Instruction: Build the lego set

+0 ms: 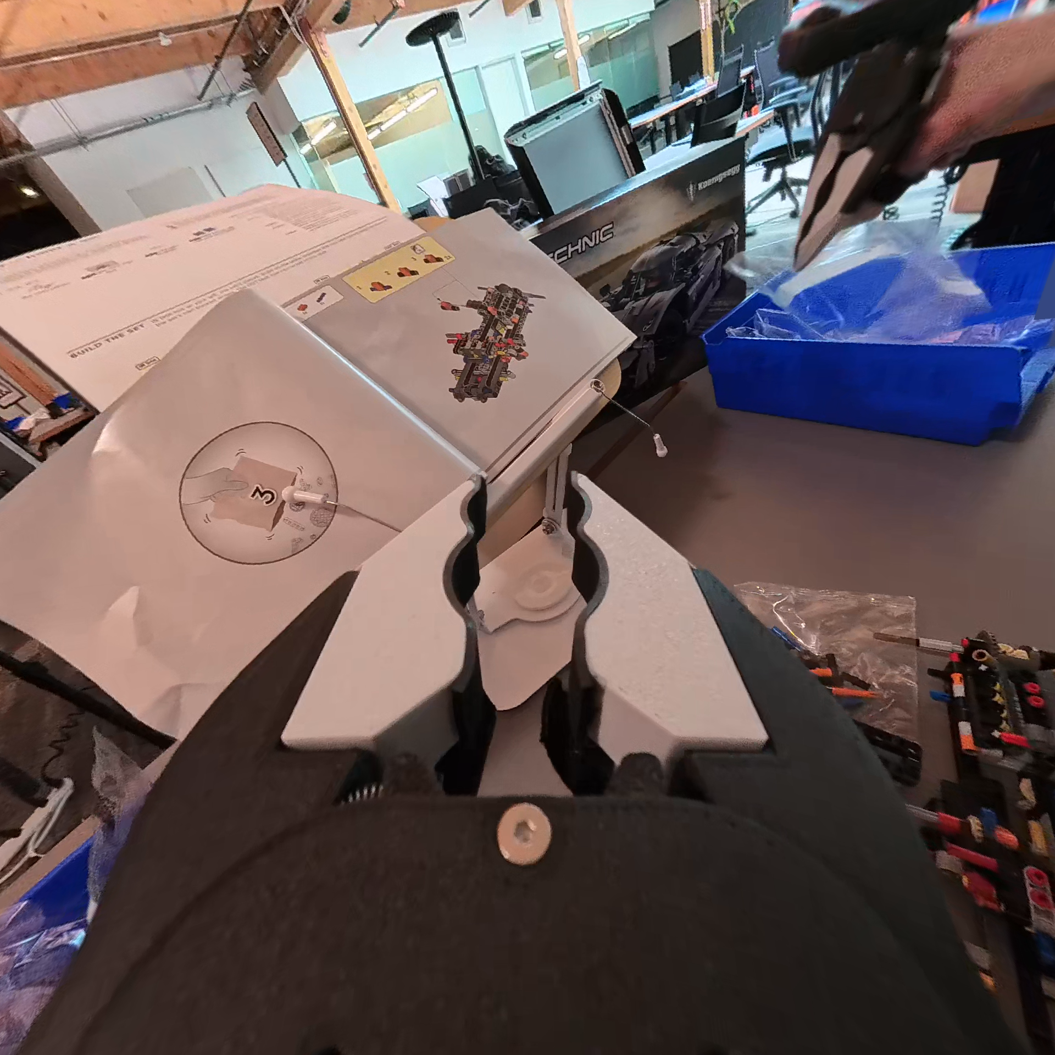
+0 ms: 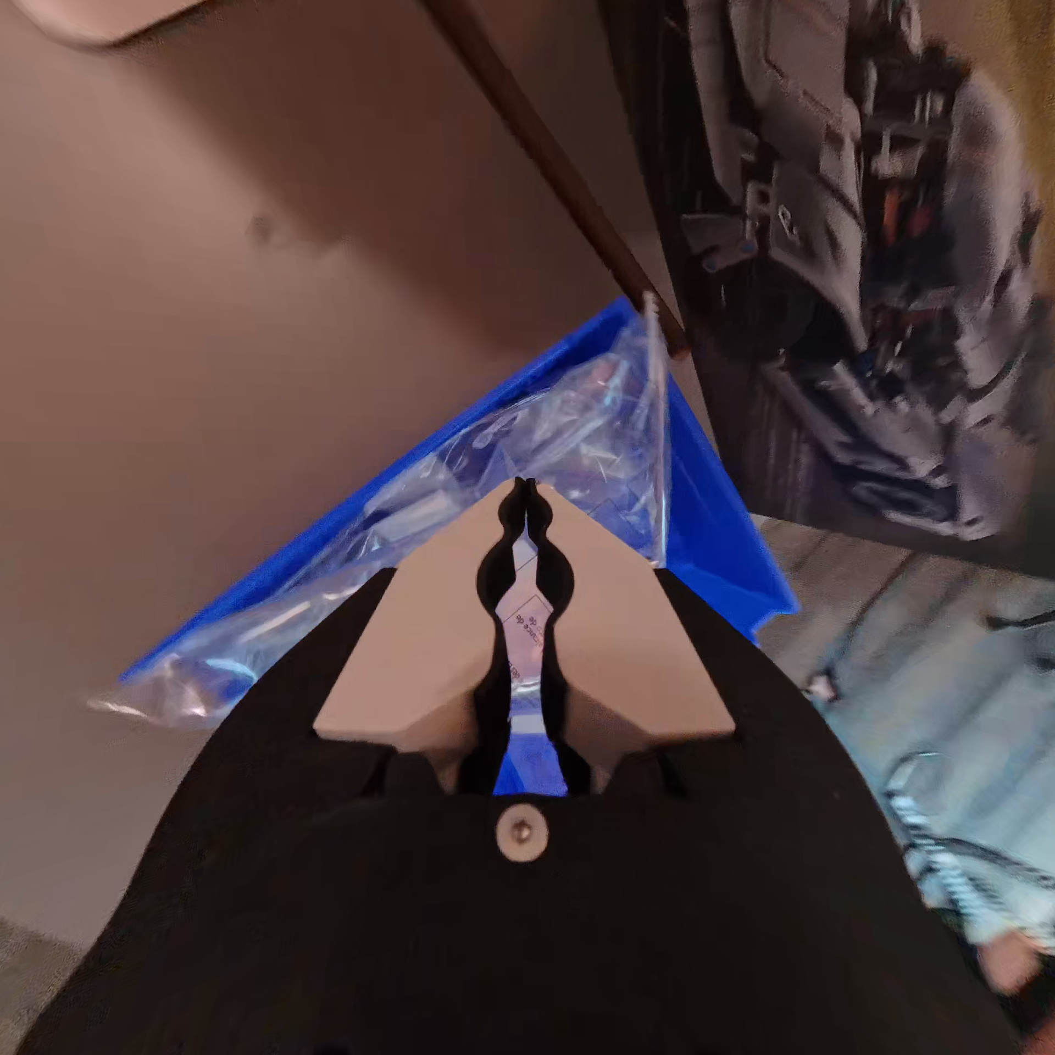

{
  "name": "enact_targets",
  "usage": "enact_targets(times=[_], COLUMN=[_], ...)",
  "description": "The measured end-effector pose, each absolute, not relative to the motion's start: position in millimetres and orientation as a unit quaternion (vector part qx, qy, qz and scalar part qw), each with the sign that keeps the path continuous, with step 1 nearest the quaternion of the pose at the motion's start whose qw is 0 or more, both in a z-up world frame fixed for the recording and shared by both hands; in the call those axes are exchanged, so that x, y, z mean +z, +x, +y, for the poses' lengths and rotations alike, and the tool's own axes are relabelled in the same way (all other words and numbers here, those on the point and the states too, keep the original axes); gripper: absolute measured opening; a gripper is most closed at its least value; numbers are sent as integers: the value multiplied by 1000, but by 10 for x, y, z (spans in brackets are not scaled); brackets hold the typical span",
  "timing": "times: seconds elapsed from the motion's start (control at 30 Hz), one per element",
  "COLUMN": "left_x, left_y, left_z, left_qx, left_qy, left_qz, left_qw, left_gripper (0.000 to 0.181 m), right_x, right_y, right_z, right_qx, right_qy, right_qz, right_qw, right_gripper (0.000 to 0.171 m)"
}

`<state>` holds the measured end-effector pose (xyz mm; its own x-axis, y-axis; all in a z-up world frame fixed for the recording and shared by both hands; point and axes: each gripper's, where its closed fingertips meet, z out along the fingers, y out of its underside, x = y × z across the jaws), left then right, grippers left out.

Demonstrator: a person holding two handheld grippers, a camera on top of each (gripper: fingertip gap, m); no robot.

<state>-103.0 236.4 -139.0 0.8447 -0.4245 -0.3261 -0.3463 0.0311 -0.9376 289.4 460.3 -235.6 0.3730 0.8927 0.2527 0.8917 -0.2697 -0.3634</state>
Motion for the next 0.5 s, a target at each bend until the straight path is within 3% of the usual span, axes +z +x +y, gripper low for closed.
enact_targets(times=[0.03, 0.13, 0.17, 0.23, 0.27, 0.33, 0.43, 0.5], left_x=[-1385, -1321, -1293, -1248, -1229, -1199, -1163, -1132], left_y=[-1010, -964, -956, -969, -982, -999, -1025, -1032], left_z=[2343, 2261, 2237, 2206, 2197, 2183, 2164, 2141], left_qx=[-26, -23, -24, -25, -28, -37, -37, -35], left_qy=[-695, -688, -685, -682, -681, -678, -676, -674], left_qz=[281, 291, 292, 293, 292, 289, 287, 288], left_qw=[662, 664, 666, 670, 671, 674, 677, 680], left_gripper=[25, 26, 26, 26, 25, 25, 25, 25], right_x=[-2456, -2933, -3027, -2965, -2824, -2499, -2038, -1773], right_y=[2916, 2884, 2812, 2747, 2671, 2577, 2655, 2736], right_z=[4737, 4796, 4755, 4723, 4695, 4623, 4570, 4561], right_qx=[9, 57, 81, 104, 139, 209, 217, 202], right_qy=[-820, -855, -856, -859, -854, -849, -832, -827], right_qz=[-520, -475, -473, -458, -447, -415, -414, -406], right_qw=[240, 201, 192, 206, 227, 253, 300, 334], right_gripper=[0, 4, 21, 36, 63, 84, 75, 50])
